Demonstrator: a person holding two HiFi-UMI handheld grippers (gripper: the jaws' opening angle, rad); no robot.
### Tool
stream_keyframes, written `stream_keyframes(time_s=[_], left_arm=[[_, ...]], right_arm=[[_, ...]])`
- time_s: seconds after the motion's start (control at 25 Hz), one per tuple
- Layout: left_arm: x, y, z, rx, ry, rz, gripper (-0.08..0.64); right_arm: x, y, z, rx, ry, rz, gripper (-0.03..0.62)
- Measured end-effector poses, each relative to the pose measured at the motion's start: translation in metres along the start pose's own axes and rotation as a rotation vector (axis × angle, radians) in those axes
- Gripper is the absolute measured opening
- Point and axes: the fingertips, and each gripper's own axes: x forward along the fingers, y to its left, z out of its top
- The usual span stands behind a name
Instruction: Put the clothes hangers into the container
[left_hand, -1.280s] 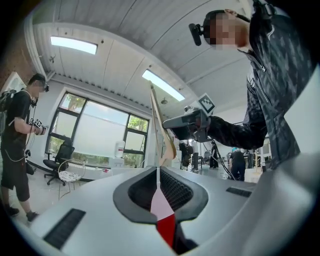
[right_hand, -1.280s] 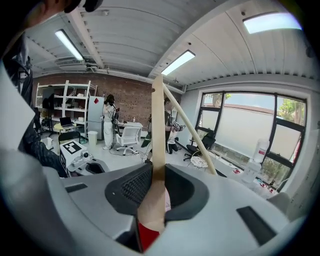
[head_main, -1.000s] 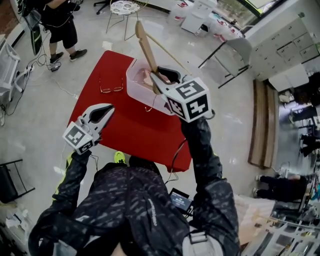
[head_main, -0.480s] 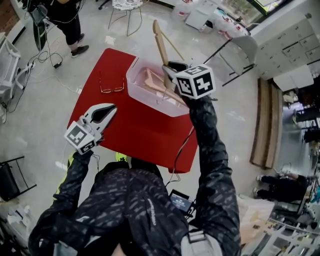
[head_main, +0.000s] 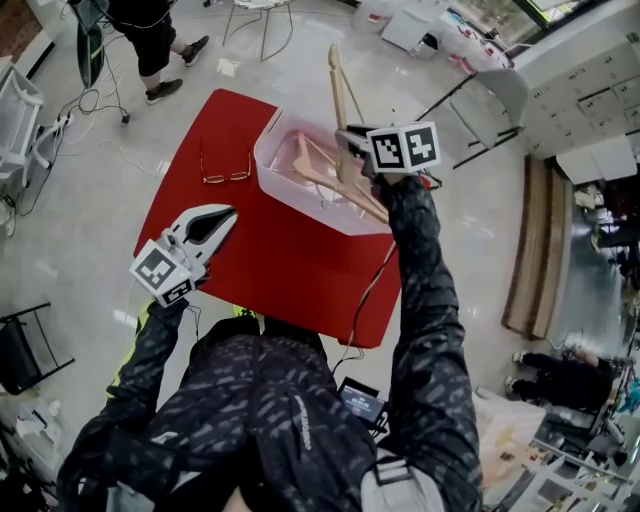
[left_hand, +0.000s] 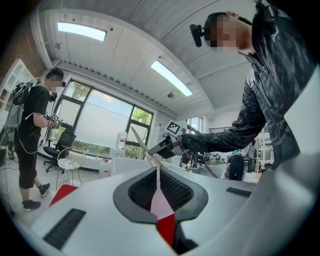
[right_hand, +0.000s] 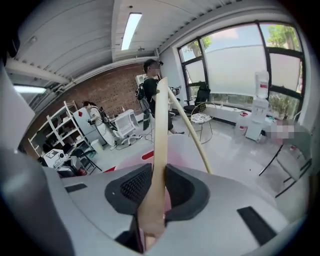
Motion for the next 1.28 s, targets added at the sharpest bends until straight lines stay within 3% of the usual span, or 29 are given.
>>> stream_keyframes(time_s=[0.16, 0.52, 0.92, 1.0, 1.28], left_arm=[[0.004, 0.005, -0.005, -0.016, 0.016, 0.002, 0.012], [0.014, 0.016, -0.012, -0.026, 0.019, 0.009, 0.012], [0.014, 0.014, -0.007, -0.024, 0.002, 0.0, 0.012], [0.014, 0.011, -0.006, -0.023, -0.001, -0.005, 0.012], [0.008, 0.005, -0.005, -0.016, -0.01, -0.014, 0.012]], right_arm=[[0.008, -0.015, -0.006, 0.053, 0.024, 0.023, 0.089], [0.025, -0.026, -0.009, 0.042, 0.041, 0.022, 0.092], [0.01, -0.028, -0.002, -0.188, 0.047, -0.18, 0.106], [0.005, -0.025, 0.002, -0.207, 0.029, -0.193, 0.142], [-0.006, 0.0, 0.008, -0.238, -0.061, -0.187, 0.134]])
